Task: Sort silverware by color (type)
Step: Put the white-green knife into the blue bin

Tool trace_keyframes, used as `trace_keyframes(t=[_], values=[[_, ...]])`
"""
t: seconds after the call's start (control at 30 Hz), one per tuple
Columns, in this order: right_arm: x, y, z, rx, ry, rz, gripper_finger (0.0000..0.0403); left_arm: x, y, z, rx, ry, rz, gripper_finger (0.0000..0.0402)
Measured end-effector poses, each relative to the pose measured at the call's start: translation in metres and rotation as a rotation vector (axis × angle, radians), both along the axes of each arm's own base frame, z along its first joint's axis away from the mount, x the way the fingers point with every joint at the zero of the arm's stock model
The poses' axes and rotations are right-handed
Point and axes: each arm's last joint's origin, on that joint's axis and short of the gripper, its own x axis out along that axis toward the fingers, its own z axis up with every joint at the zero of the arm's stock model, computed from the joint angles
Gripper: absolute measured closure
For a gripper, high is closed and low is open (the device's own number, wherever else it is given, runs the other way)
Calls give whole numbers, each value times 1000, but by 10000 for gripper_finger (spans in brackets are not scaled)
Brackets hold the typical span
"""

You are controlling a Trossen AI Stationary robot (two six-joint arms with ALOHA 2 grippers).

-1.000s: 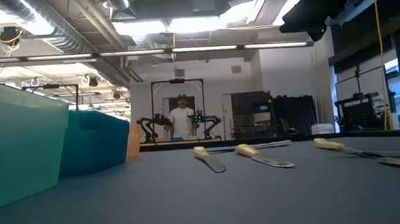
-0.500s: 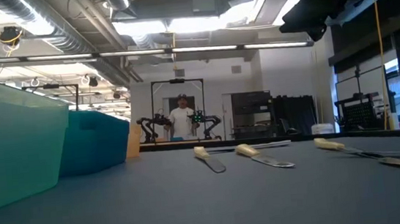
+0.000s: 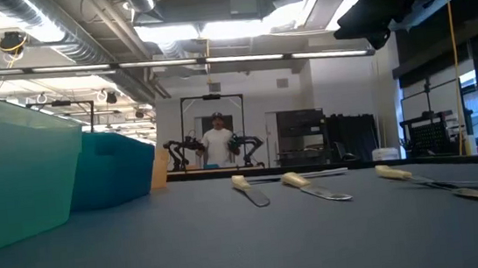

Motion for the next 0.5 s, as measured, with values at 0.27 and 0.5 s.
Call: trace_keyframes(t=[0.27,0.5], values=[[0,0,0,0,0,0,274,0,0,0,0,0,-2,272],[0,0,0,0,0,0,274,0,0,0,1,0,-2,272]])
